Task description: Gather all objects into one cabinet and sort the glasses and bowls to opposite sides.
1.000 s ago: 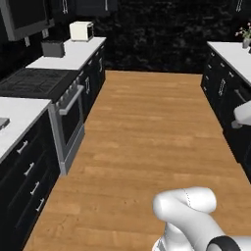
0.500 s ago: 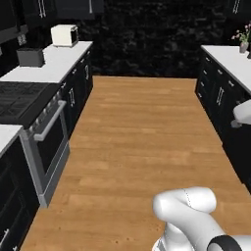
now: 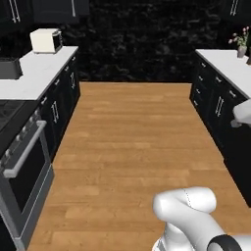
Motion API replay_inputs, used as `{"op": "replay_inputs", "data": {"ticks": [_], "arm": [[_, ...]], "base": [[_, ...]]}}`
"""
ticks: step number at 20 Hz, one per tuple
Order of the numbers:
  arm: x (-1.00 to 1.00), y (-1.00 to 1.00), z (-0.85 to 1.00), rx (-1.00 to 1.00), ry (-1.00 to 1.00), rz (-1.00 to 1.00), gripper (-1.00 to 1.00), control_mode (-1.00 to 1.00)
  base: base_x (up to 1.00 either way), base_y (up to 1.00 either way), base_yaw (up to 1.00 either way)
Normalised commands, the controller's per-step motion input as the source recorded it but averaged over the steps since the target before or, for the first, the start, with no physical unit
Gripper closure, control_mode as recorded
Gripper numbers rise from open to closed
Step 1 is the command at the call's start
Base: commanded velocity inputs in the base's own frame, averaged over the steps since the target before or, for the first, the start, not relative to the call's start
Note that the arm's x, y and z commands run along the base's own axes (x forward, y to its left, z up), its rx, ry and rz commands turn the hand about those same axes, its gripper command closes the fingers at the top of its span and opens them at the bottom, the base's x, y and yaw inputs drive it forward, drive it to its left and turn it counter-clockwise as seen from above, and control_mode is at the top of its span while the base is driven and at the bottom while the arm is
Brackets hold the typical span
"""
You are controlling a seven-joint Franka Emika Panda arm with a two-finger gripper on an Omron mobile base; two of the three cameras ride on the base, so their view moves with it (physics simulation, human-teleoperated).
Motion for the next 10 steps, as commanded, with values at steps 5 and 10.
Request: {"op": "replay_inputs", "data": {"ticks": [5, 10], "arm": [[0.00, 0.00, 0.00, 0.00, 0.00, 0.00, -1.00, 1.00], [0.00, 0.00, 0.00, 0.00, 0.00, 0.00, -1.00, 1.00]], "base": [[0.77, -0.23, -0.12], [0.65, -0.12, -0.15]]}}
